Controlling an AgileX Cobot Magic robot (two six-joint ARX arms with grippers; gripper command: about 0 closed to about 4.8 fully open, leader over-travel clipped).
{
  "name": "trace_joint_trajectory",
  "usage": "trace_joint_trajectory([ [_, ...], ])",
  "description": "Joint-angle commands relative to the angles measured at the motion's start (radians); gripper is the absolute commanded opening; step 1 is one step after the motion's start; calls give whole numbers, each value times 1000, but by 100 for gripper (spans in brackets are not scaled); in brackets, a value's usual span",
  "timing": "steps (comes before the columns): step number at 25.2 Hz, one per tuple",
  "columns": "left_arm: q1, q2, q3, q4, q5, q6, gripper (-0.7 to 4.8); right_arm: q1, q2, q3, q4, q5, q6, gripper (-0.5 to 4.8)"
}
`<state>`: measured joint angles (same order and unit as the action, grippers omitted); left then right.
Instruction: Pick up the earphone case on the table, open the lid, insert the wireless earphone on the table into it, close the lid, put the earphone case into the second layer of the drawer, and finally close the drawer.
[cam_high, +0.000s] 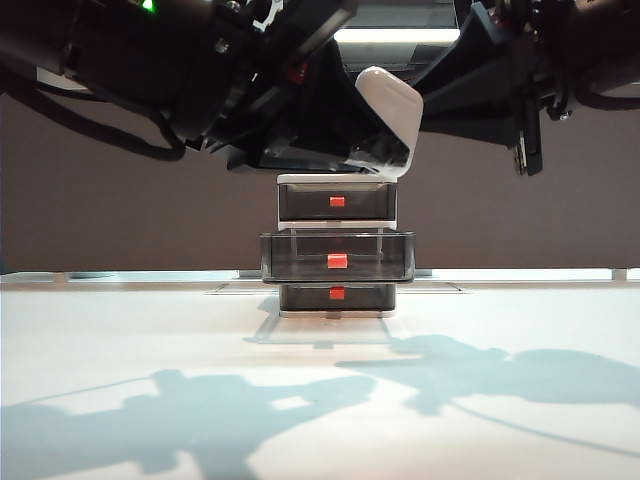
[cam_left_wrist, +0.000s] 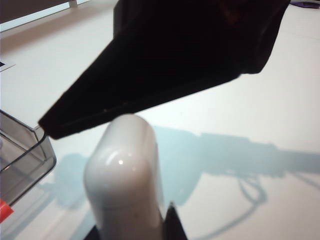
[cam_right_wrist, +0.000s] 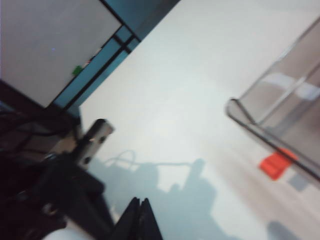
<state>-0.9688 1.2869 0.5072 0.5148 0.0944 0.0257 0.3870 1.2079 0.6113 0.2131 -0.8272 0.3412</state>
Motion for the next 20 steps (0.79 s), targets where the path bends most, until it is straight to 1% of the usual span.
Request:
trace_joint_trajectory([
  [1, 11, -3, 5, 63, 3, -49, -6, 0, -17, 3, -29, 138, -7, -5],
  [2, 20, -3, 7, 72, 3, -66, -6, 0, -23, 3, -34, 162, -12, -5],
  [3, 51, -3, 21, 68, 3, -106, -6, 0, -43, 3, -47, 214, -35, -5],
  [5, 118, -3, 51, 49, 3, -185, -6, 0, -83, 3, -70, 285, -76, -5],
  [6, 172, -3, 79, 22, 3, -229, -6, 0, -114, 3, -88, 340, -111, -5],
  [7, 206, -3, 101, -2, 3, -245, -6, 0, -133, 3, -100, 368, -130, -5],
  [8, 231, 0, 120, -25, 3, -247, -6, 0, -147, 3, -108, 390, -140, -5],
  [9, 275, 14, 167, -80, 3, -245, -6, 0, -172, 3, -126, 425, -157, -5],
  [12, 322, 60, 234, -138, 3, -243, -6, 0, -185, 3, -137, 436, -163, -5],
  [17, 325, 174, 344, -241, 3, -232, -6, 0, -184, 3, -142, 436, -163, -5],
  [20, 319, 238, 394, -255, 3, -232, -6, 0, -184, 3, -142, 436, -163, -5],
])
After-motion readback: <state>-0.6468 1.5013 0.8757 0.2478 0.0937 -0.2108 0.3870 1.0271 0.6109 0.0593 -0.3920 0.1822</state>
